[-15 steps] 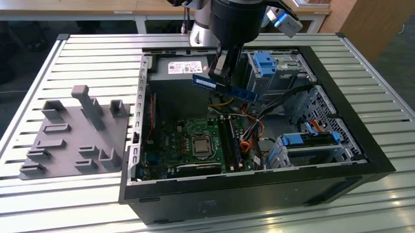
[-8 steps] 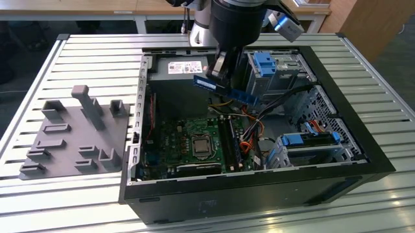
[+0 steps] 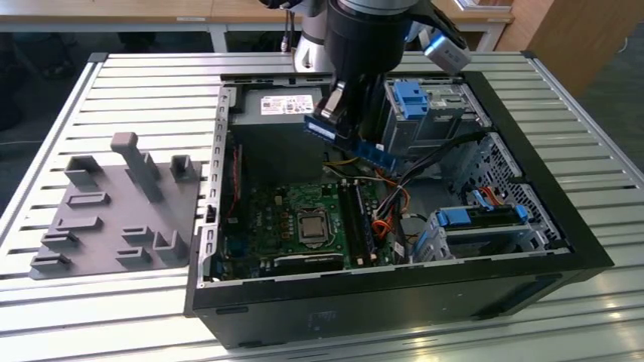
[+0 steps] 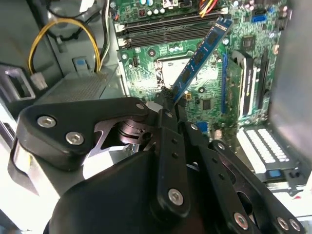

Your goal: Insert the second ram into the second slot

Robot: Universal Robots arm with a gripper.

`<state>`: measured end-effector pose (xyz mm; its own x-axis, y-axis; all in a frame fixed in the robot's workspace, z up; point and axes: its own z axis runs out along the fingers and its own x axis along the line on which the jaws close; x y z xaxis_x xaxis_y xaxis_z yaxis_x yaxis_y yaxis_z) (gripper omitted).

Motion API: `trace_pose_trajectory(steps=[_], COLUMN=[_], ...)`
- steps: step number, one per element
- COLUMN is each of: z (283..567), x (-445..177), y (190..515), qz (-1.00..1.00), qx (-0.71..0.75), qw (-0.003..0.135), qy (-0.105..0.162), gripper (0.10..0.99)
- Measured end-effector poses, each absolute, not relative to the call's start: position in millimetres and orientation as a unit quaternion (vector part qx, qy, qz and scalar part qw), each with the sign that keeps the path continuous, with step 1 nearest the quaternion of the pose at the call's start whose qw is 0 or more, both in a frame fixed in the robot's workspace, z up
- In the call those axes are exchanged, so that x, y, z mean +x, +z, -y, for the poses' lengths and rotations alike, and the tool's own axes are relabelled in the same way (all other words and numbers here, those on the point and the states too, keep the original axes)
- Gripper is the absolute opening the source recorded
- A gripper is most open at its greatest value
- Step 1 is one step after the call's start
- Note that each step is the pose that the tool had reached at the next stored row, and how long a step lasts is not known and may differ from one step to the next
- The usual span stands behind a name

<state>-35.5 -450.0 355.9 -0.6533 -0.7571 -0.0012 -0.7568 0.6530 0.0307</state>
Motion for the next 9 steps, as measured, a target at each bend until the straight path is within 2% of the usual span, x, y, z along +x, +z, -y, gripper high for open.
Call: trace_pose_trajectory(steps=[9], z=[450.0], x=[-35.5], y=[351.6], qz=[0.938], qx=[0.345], qw=[0.005], qy=[-0.012], gripper=[0.141])
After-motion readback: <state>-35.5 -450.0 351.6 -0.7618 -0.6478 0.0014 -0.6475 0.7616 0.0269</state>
